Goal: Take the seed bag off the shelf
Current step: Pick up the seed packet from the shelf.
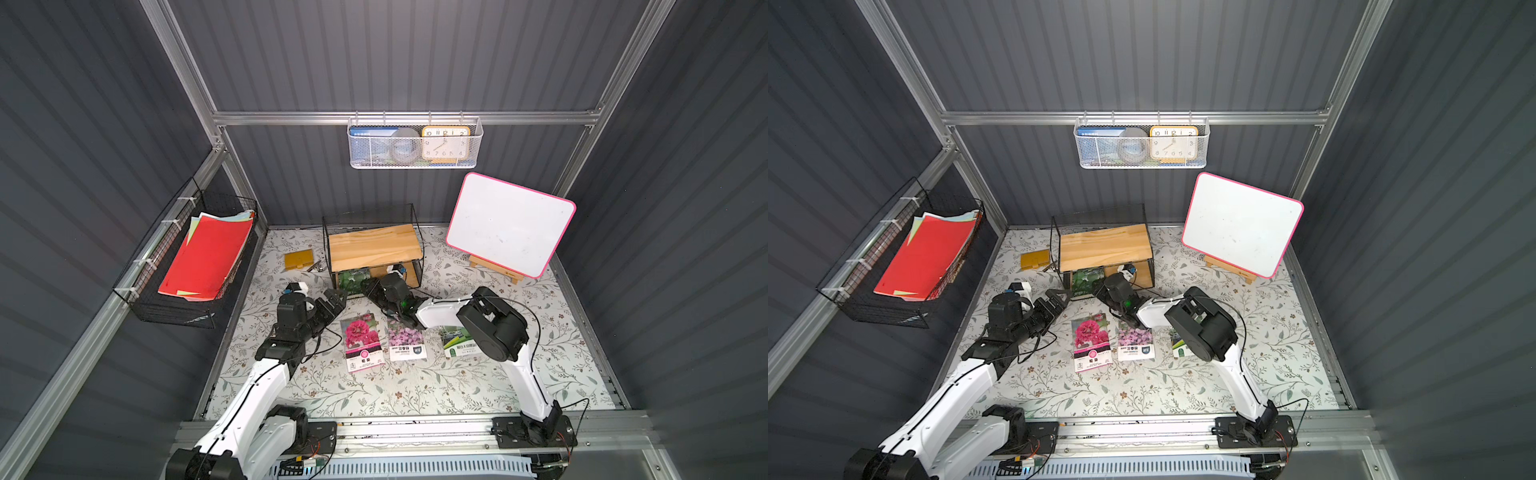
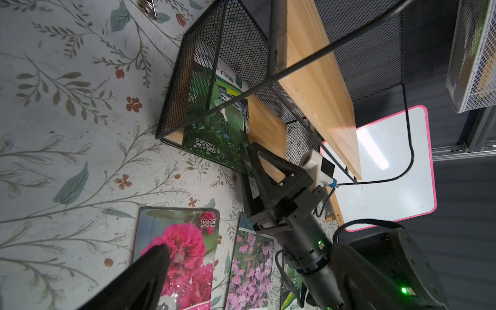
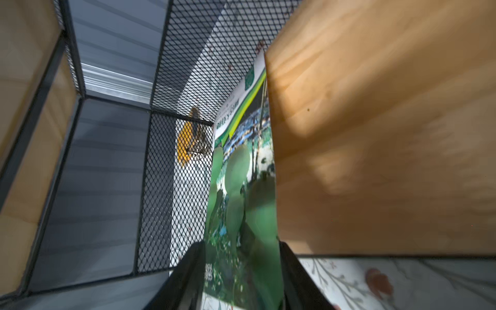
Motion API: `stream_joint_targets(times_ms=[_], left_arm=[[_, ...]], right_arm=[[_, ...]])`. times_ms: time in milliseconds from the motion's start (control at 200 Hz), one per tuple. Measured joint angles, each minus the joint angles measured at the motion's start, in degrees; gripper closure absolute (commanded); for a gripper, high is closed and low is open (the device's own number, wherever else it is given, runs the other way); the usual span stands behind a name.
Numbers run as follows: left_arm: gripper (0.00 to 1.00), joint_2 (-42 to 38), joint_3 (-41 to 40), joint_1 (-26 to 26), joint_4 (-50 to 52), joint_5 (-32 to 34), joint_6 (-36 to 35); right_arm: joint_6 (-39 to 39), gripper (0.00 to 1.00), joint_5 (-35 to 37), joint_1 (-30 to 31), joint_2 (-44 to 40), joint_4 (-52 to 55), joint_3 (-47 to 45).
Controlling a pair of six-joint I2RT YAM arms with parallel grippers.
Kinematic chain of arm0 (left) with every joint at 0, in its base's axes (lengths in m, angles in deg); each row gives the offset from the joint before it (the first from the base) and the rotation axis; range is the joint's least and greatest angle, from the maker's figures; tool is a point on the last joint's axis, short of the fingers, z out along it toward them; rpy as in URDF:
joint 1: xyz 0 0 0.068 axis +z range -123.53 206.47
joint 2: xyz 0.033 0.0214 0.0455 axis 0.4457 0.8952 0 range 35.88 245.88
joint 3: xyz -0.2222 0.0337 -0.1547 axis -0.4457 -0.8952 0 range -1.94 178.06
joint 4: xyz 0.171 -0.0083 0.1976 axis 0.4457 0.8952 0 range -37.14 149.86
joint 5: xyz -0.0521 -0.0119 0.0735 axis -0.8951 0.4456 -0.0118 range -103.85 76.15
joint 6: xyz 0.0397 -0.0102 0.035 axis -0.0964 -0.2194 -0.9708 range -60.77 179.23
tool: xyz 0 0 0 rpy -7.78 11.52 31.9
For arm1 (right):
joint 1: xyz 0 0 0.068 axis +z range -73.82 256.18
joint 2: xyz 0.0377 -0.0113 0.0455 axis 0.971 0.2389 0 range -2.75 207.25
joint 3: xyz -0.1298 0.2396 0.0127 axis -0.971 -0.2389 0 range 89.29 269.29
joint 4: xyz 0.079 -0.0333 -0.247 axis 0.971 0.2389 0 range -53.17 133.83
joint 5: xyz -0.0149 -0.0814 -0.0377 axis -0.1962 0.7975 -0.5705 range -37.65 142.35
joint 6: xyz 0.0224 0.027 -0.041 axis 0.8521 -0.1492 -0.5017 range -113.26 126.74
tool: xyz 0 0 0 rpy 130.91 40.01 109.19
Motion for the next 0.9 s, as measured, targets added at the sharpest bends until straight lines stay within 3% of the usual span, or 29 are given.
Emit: stream_joint_targets(times_ms=[475, 900], left_arm=[[0.0, -0.46, -0.42, 0.0, 0.04, -0.02, 0.02], [0.0, -1.03, -0.68, 0.0, 0.04, -0.04, 0.04]], right_arm=[[-0.09, 0.56, 2.32, -0.07, 5.38, -2.47, 4.24], [0.17, 0.77, 1.33, -0.55, 7.76, -2.01, 7.76]])
